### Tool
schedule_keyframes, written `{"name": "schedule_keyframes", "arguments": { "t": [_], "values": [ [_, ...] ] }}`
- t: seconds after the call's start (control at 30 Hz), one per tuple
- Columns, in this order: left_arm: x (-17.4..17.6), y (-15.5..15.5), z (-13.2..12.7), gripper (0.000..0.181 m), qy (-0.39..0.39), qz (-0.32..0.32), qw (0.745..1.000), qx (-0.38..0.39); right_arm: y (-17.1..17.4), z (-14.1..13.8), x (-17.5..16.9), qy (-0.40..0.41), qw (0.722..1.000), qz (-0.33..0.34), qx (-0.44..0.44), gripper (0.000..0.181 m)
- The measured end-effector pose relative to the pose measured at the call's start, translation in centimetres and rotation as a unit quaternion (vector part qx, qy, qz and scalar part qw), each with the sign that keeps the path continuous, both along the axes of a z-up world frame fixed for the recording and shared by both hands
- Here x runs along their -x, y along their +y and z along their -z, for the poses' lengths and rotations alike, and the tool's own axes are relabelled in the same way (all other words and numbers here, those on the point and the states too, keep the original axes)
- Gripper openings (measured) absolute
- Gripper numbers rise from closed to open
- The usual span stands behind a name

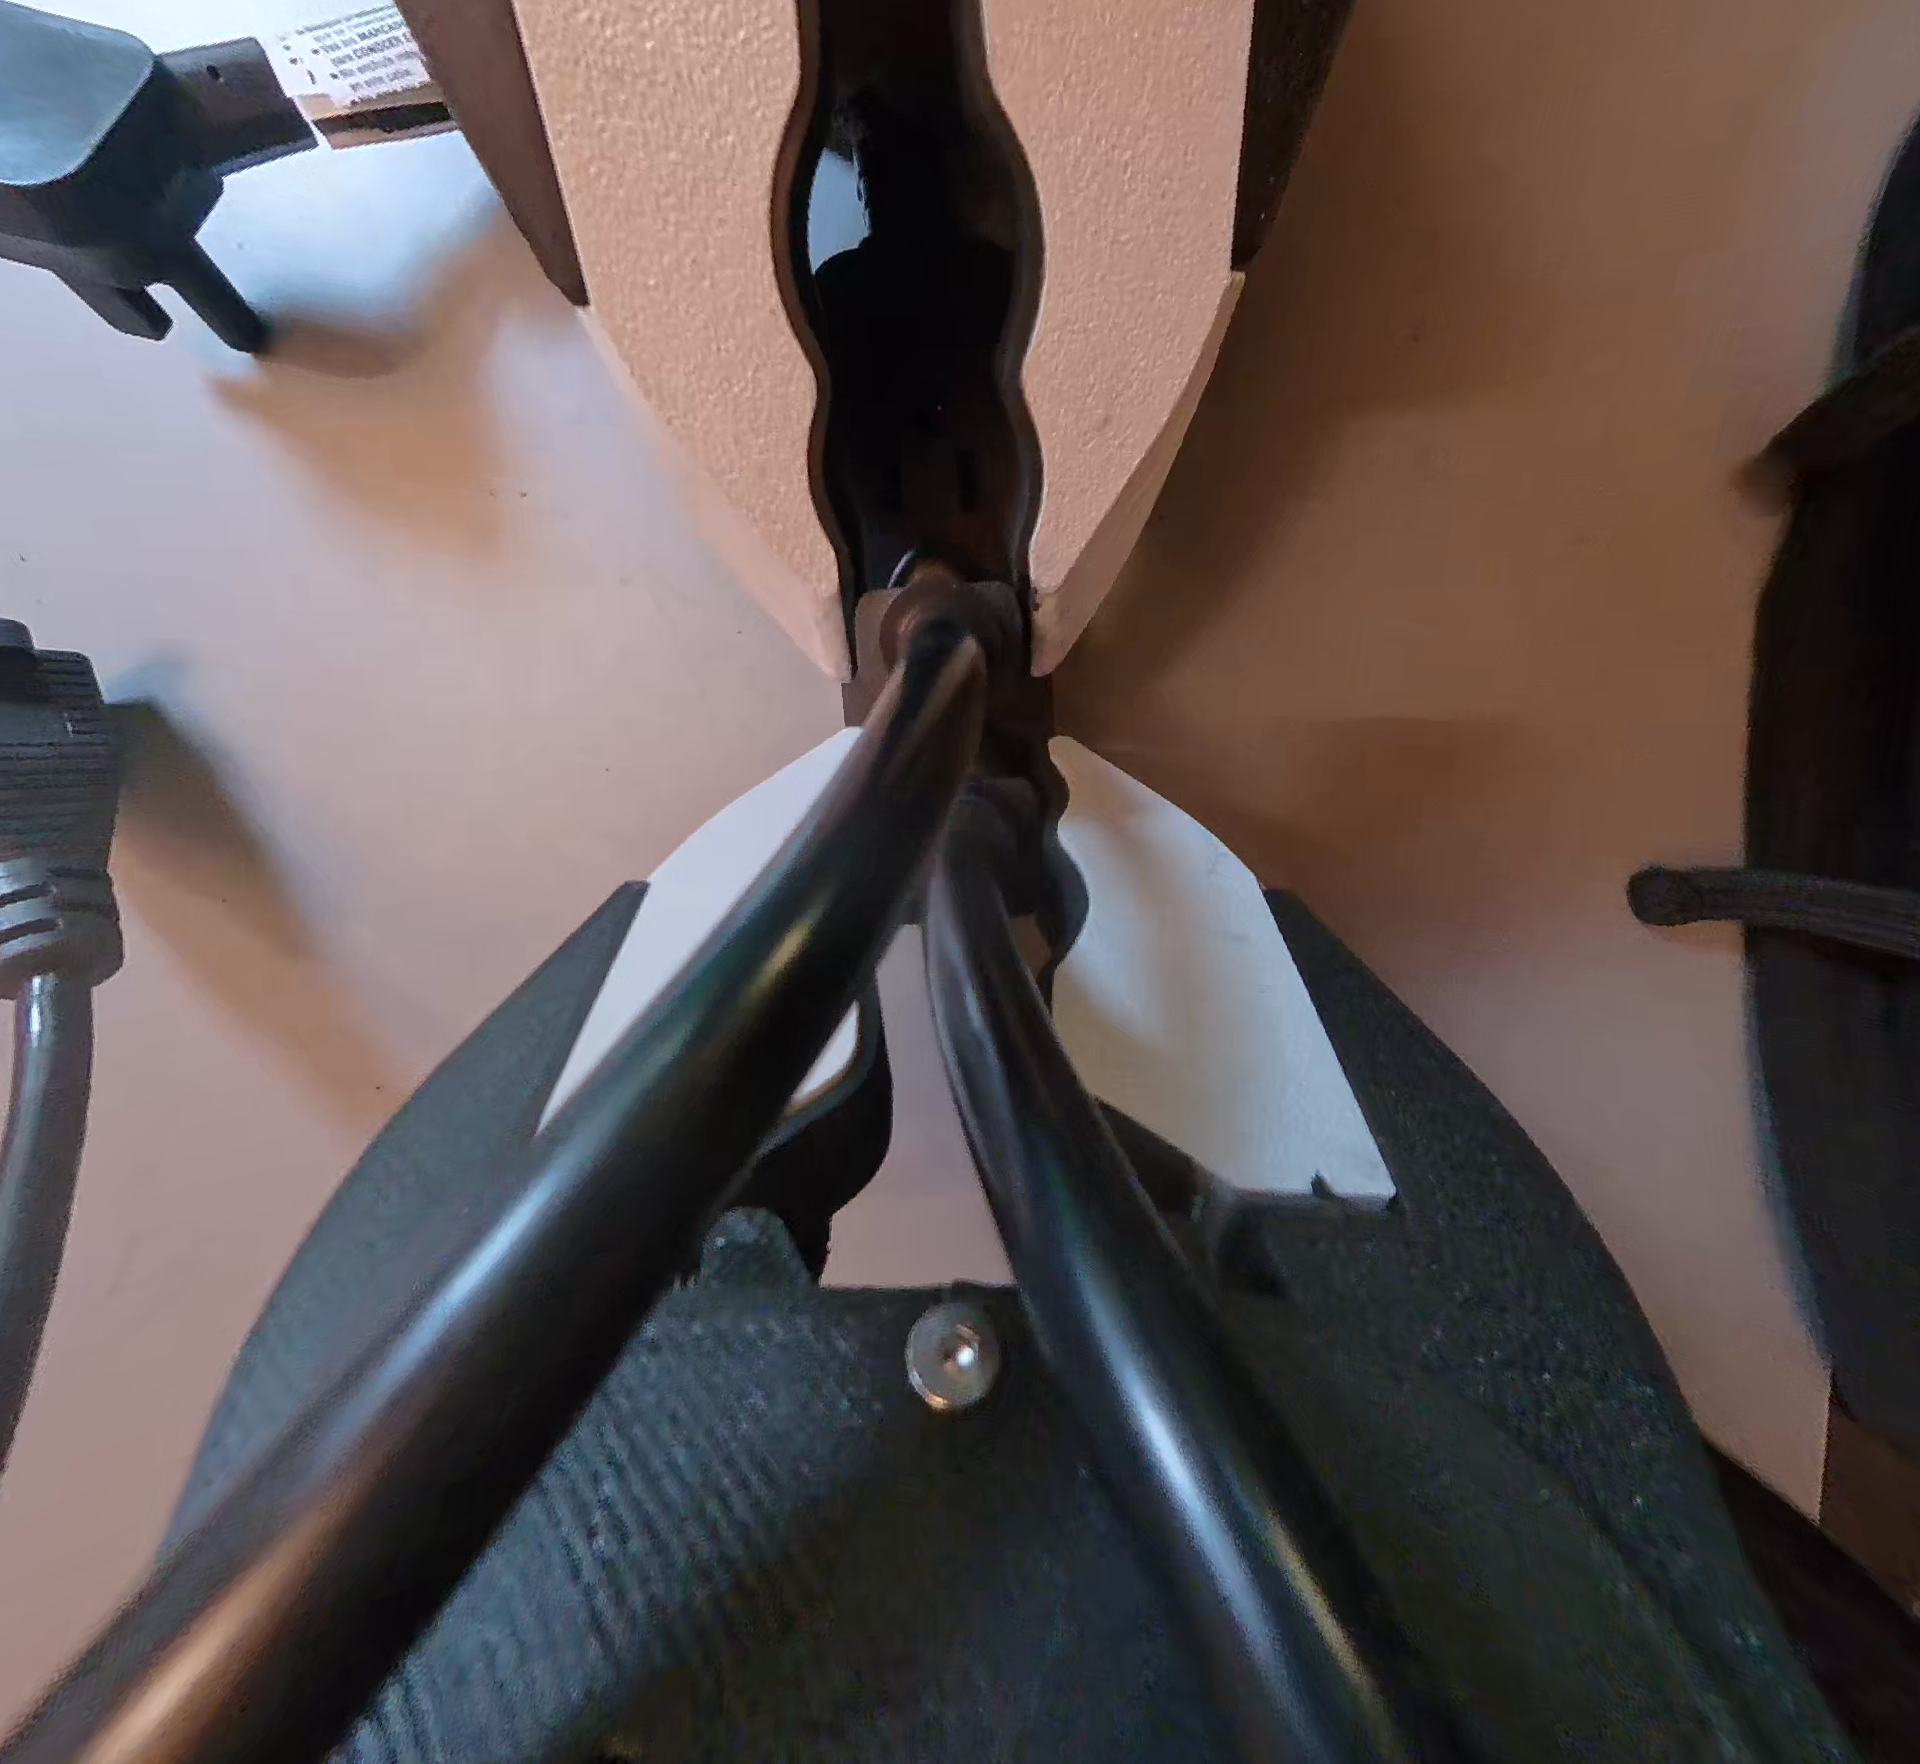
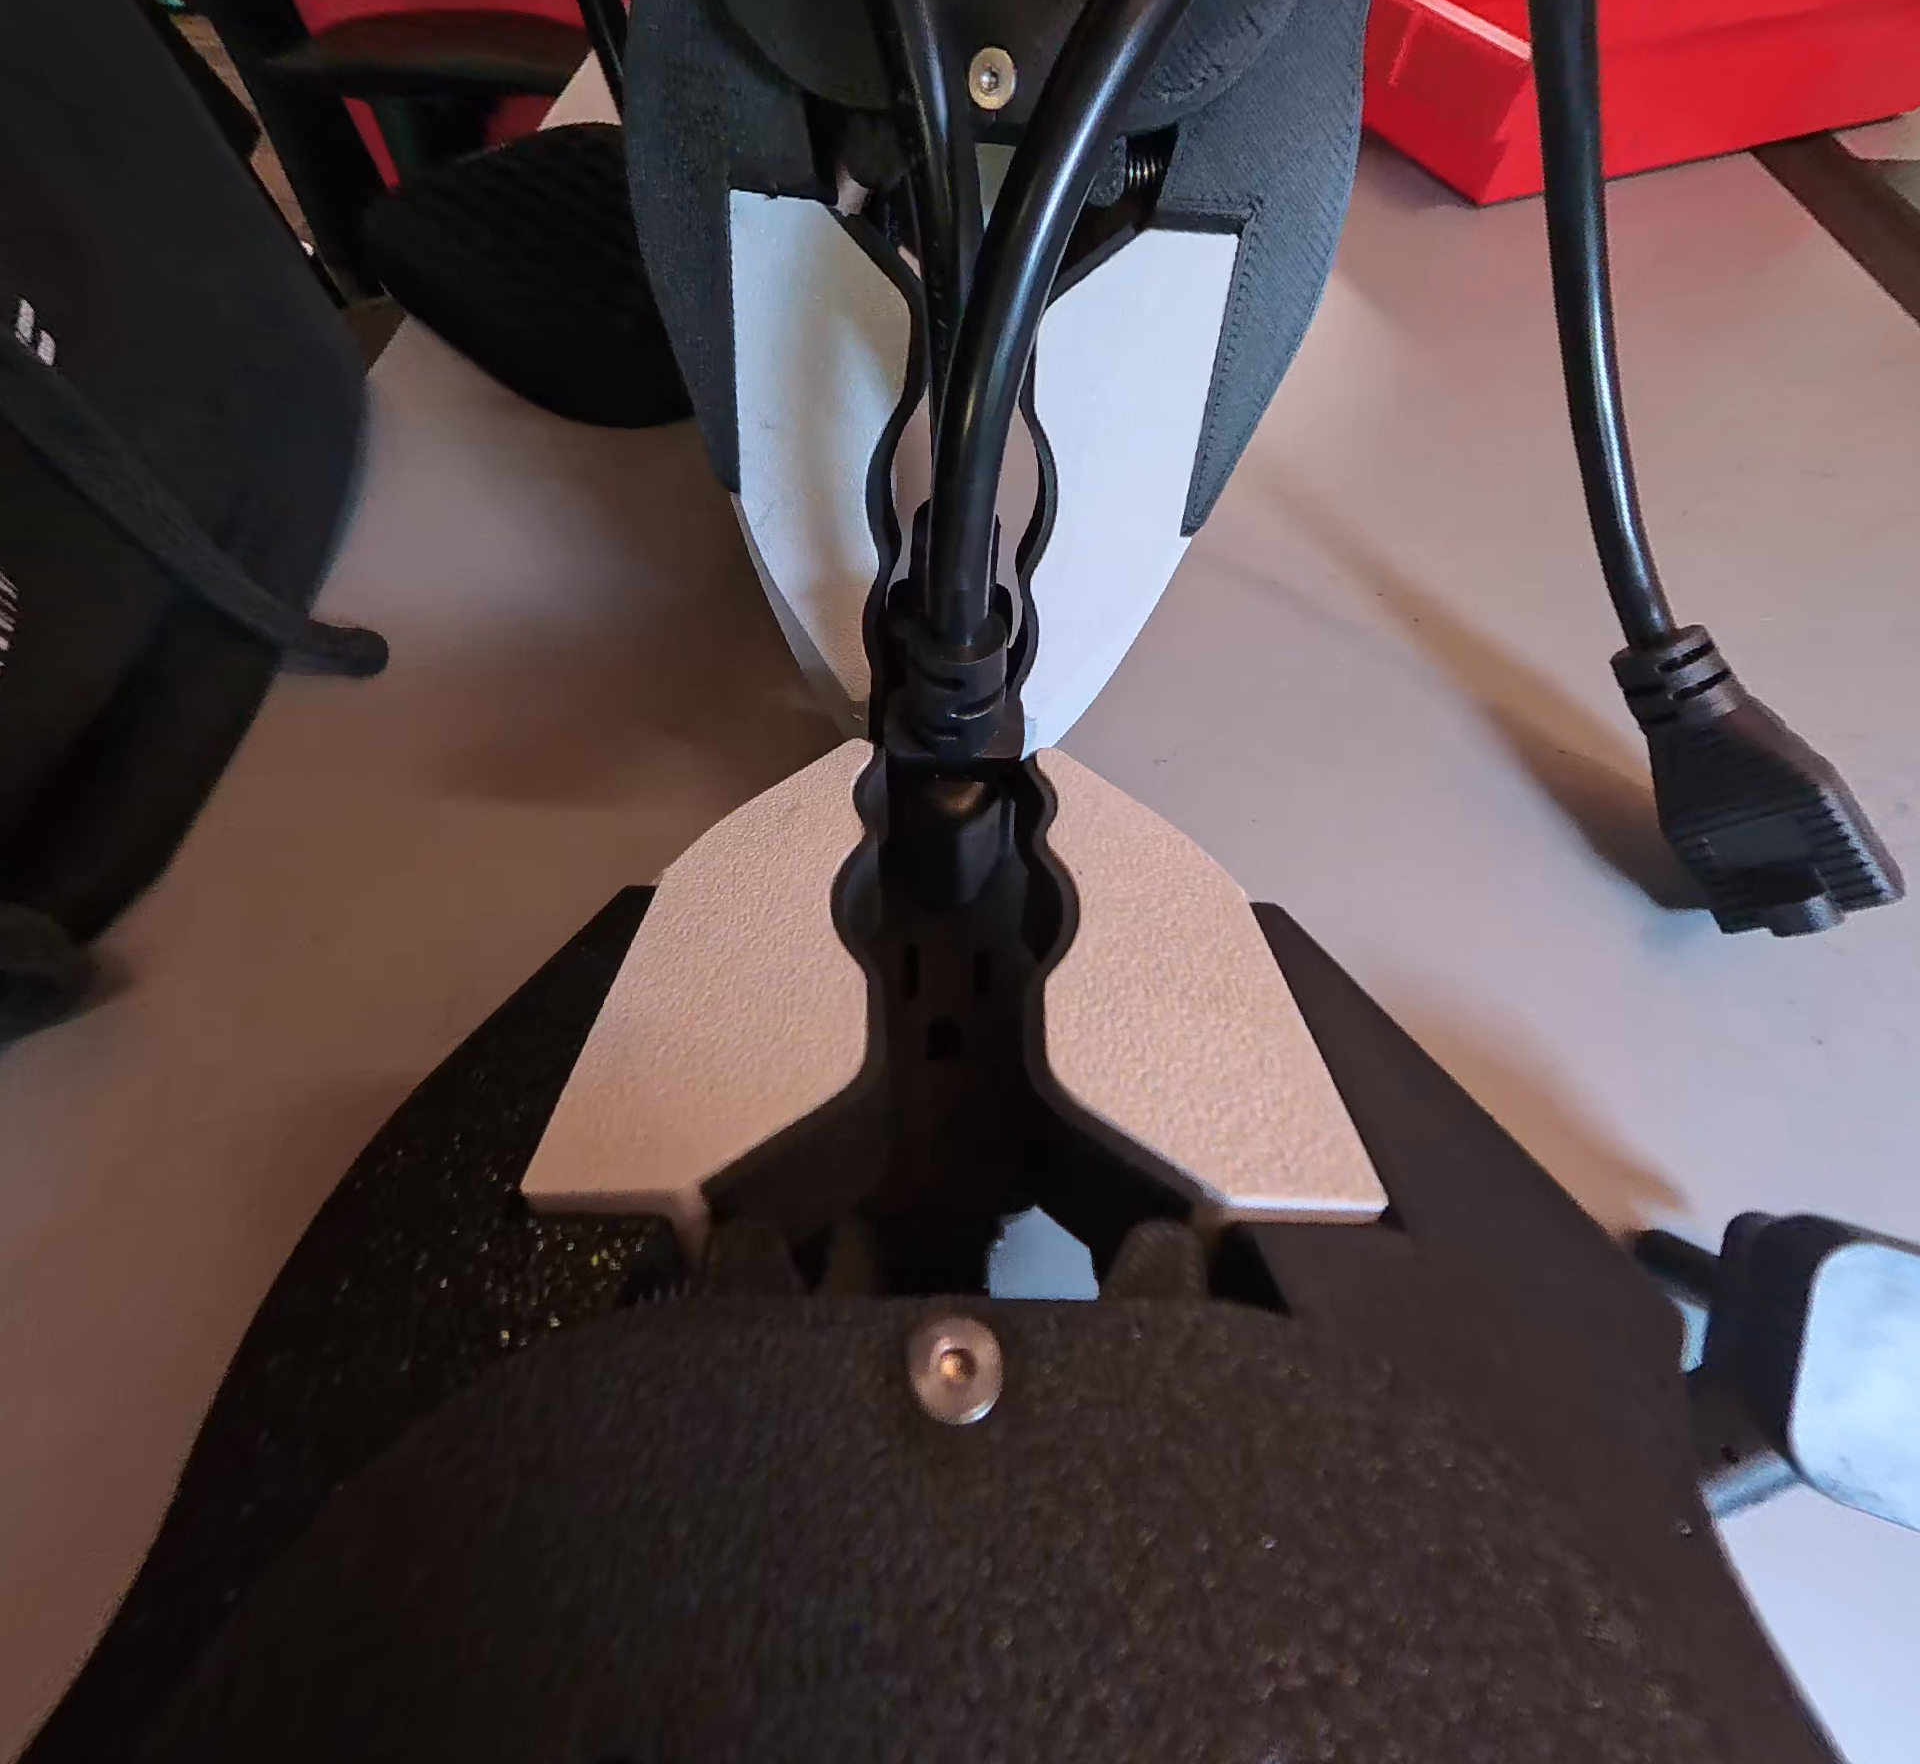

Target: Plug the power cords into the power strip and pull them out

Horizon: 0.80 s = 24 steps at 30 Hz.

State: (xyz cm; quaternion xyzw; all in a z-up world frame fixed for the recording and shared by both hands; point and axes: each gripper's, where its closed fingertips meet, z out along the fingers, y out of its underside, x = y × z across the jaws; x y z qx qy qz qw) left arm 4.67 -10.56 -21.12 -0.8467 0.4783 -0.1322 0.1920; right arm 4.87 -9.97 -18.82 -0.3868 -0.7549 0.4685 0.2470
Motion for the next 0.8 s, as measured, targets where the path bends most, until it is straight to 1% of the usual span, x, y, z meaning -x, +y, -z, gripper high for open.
{"name": "schedule_keyframes", "arguments": {
  "t": [0.13, 0.2, 0.27, 0.3, 0.37, 0.43, 0.47, 0.53, 0.6, 0.63, 0.73, 0.77, 0.8],
  "values": [
    [0.0, -0.2, 0.0, 0.027, 0.000, 0.004, 1.000, 0.012, -0.3, -0.2, 0.1, 0.000, 1.000, 0.016, 0.009, 0.021],
    [-0.1, -0.6, 0.0, 0.026, 0.006, 0.019, 1.000, 0.012, -0.8, -0.2, 0.0, -0.001, 1.000, 0.017, 0.009, 0.022],
    [-0.1, -0.7, 0.0, 0.025, 0.014, 0.021, 1.000, 0.010, -0.6, -0.2, 0.2, -0.028, 0.998, 0.005, 0.054, 0.022],
    [0.1, -0.7, -0.1, 0.025, 0.020, 0.020, 0.999, 0.017, -0.6, -0.2, 0.3, -0.027, 0.998, 0.002, 0.053, 0.021],
    [0.2, -0.5, 0.0, 0.027, 0.026, 0.020, 0.999, 0.021, -0.7, -0.3, 0.3, -0.006, 1.000, 0.009, 0.021, 0.020],
    [0.2, -0.5, 0.0, 0.027, 0.010, 0.014, 0.999, 0.030, -0.9, -0.3, 0.1, 0.015, 1.000, 0.011, -0.010, 0.021],
    [0.2, -0.6, 0.0, 0.028, 0.006, 0.015, 1.000, 0.027, -0.9, -0.3, 0.0, 0.015, 1.000, 0.013, -0.011, 0.021],
    [0.0, -0.7, 0.0, 0.027, 0.018, 0.021, 0.999, 0.018, -0.8, -0.3, 0.1, -0.003, 1.000, 0.006, 0.019, 0.022],
    [0.0, -0.5, -0.1, 0.025, 0.024, 0.019, 0.999, 0.022, -0.5, -0.3, 0.3, -0.034, 0.997, 0.000, 0.074, 0.020],
    [0.1, -0.5, -0.1, 0.025, 0.021, 0.018, 0.999, 0.027, -0.5, -0.3, 0.3, -0.028, 0.997, 0.001, 0.065, 0.021],
    [0.0, -0.6, 0.0, 0.030, 0.003, 0.013, 0.999, 0.034, -1.0, -0.4, -0.1, 0.018, 1.000, 0.007, -0.009, 0.021],
    [0.0, -0.6, 0.0, 0.032, -0.004, 0.010, 1.000, 0.029, -1.0, -0.4, -0.1, 0.013, 1.000, 0.006, 0.001, 0.021],
    [0.0, -0.5, 0.0, 0.028, -0.002, 0.008, 1.000, 0.022, -0.9, -0.4, 0.0, 0.003, 1.000, 0.004, 0.018, 0.020]
  ]
}}
